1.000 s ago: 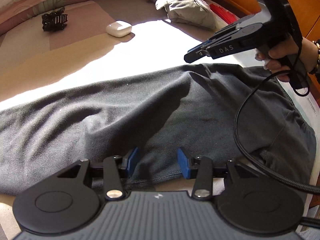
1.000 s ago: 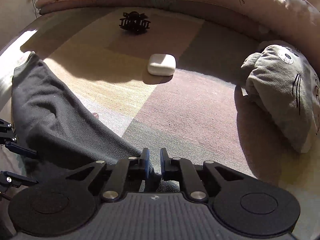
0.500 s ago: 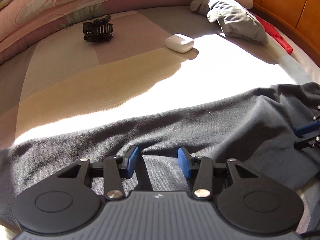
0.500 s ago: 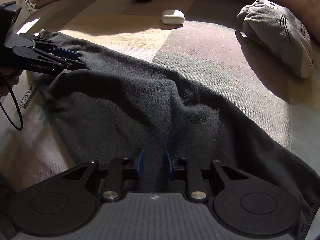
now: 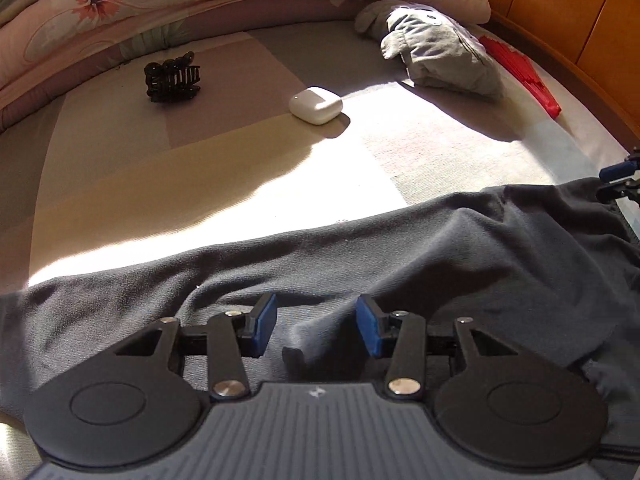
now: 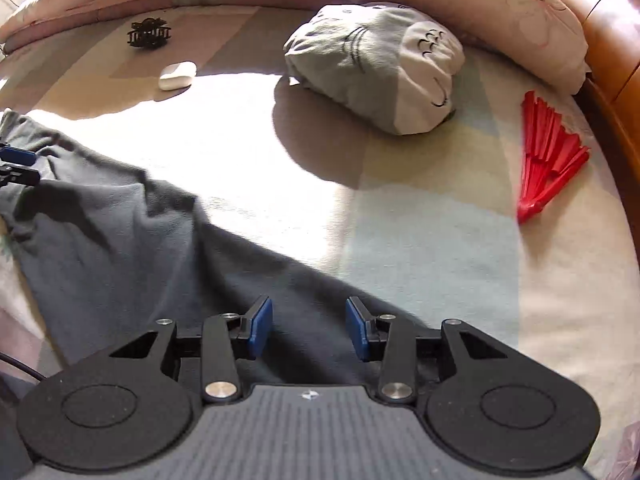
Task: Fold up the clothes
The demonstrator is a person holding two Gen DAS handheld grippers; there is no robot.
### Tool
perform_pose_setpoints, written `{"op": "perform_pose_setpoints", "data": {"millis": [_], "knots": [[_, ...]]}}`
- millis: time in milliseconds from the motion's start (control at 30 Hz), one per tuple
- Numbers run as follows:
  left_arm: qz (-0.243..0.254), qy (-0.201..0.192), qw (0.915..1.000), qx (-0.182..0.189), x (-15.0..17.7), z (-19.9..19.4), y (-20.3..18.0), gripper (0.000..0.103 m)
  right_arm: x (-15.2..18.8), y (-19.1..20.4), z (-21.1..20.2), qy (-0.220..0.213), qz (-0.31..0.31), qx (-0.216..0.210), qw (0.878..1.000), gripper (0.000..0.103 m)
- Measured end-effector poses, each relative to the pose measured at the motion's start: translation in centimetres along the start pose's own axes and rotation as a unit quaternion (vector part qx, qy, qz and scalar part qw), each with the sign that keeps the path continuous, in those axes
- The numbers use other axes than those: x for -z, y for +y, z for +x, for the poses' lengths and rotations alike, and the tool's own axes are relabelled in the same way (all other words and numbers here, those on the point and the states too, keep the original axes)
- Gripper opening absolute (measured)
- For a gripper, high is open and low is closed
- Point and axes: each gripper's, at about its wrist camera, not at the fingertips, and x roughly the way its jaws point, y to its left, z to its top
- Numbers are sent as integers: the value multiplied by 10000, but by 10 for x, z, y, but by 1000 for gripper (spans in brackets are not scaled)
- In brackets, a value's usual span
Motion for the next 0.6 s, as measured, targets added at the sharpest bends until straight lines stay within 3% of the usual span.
{"op": "perform_pose_setpoints", "data": {"millis": [100, 267, 333, 367, 400, 533, 600], "knots": [[125, 112, 9994, 308, -1, -2, -25, 44, 4, -31, 16, 196, -427, 98, 9988, 56], [696, 314, 9952, 615, -1, 5, -76, 45, 10, -46, 43, 581, -851, -493, 9935, 59], [853, 344, 9933, 705, -2, 9, -92, 45, 11, -47, 48, 625, -837, -720, 9919, 42], [893, 368, 9925, 744, -3, 11, -98, 45, 11, -47, 47, 589, -789, -754, 9923, 13], [920, 386, 9920, 775, -4, 13, -104, 45, 11, -47, 45, 520, -708, -716, 9936, 4], [977, 444, 9904, 867, -11, 21, -123, 45, 14, -58, 43, 320, -290, -260, 9987, 4], [1010, 479, 9898, 879, -15, 26, -129, 45, 19, -69, 46, 300, 103, -271, 9991, 4]]}}
